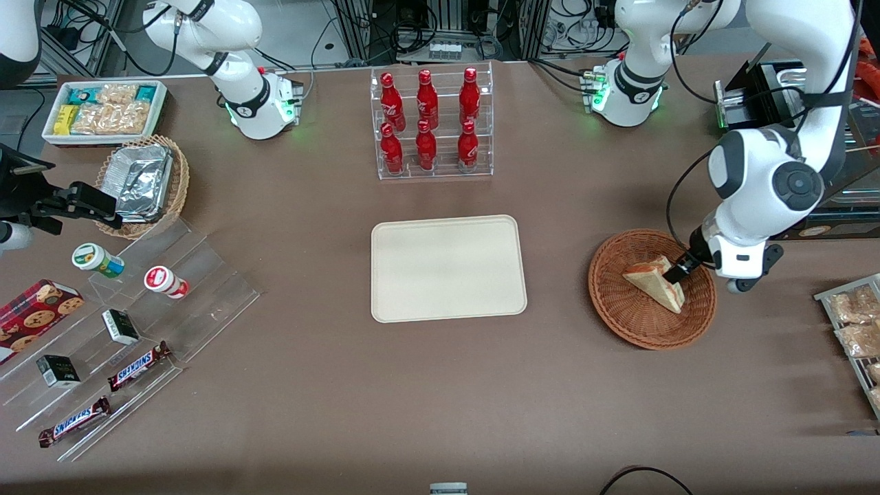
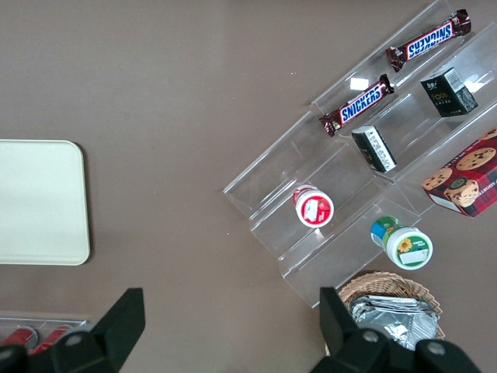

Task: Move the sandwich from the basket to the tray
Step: 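Close the left gripper on the wrapped sandwich's crust edge, then lift the sandwich and carry it with the left gripper over the tray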

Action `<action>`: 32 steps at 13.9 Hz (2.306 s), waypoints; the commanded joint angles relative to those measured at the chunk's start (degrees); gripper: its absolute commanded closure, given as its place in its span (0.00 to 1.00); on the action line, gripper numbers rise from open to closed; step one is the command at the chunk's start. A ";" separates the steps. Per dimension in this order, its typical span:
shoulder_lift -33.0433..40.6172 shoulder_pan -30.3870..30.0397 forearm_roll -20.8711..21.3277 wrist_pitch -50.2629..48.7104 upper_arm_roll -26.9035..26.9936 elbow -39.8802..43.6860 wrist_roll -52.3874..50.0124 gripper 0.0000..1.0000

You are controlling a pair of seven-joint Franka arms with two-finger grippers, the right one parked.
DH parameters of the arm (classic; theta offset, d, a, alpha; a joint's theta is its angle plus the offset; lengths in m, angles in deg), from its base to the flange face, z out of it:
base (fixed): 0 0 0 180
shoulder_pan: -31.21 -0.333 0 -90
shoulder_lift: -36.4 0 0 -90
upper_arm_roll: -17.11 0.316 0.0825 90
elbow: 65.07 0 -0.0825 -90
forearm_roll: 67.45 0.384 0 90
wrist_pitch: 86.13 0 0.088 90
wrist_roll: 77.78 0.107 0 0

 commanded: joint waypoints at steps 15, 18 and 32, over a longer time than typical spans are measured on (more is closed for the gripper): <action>-4.97 1.91 -0.11 8.99 0.10 -2.46 -6.59 1.00; -3.75 2.00 0.58 4.45 0.18 -0.10 -6.06 1.00; -6.54 24.48 1.73 -40.50 -1.40 36.02 -4.75 1.00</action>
